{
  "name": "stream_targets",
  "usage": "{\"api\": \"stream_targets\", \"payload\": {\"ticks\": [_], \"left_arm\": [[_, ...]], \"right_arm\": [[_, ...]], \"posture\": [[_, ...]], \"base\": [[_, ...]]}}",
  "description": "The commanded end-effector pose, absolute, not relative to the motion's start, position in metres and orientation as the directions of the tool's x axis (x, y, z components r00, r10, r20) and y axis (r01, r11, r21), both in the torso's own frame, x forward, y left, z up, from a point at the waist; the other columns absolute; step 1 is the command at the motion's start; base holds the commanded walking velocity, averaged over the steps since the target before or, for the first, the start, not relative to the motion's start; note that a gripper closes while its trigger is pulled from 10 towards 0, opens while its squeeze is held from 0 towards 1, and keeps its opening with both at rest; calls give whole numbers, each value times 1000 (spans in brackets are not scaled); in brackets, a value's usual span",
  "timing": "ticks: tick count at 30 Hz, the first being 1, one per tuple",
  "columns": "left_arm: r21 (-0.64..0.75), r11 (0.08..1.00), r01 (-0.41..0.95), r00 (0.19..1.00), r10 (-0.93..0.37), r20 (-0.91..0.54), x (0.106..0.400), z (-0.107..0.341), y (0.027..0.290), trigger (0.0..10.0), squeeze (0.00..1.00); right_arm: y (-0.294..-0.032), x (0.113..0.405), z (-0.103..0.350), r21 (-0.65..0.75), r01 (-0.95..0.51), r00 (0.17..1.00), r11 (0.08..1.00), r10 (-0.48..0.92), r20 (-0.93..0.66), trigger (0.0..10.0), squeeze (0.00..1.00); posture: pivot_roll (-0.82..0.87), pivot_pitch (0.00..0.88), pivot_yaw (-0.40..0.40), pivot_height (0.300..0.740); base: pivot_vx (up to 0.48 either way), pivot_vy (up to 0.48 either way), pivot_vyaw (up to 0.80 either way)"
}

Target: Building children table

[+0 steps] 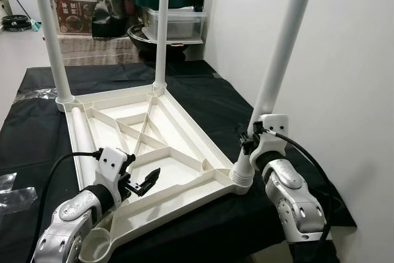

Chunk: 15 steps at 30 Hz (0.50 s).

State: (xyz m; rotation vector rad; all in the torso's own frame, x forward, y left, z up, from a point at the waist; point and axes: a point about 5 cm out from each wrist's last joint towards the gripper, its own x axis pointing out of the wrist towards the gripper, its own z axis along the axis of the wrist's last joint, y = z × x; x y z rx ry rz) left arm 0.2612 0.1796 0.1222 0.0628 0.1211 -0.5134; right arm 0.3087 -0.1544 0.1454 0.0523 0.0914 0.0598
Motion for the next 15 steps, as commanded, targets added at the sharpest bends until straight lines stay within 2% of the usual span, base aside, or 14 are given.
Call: {"api": "stream_targets", "payload": {"ticks": [1,15], "left_arm": [[20,865,502,859,-496,-129,262,120,177,10000,0],[21,866,500,861,-494,-123,263,122,177,10000,0]], "right_arm": [[-172,292,93,47,47,938,998,-28,-346,0,0],[-168,292,97,83,36,946,996,-7,-324,0,0]], "posture": [[-32,0,-65,740],[-29,0,-60,740]], "base": [[0,0,0],[0,0,0]]}}
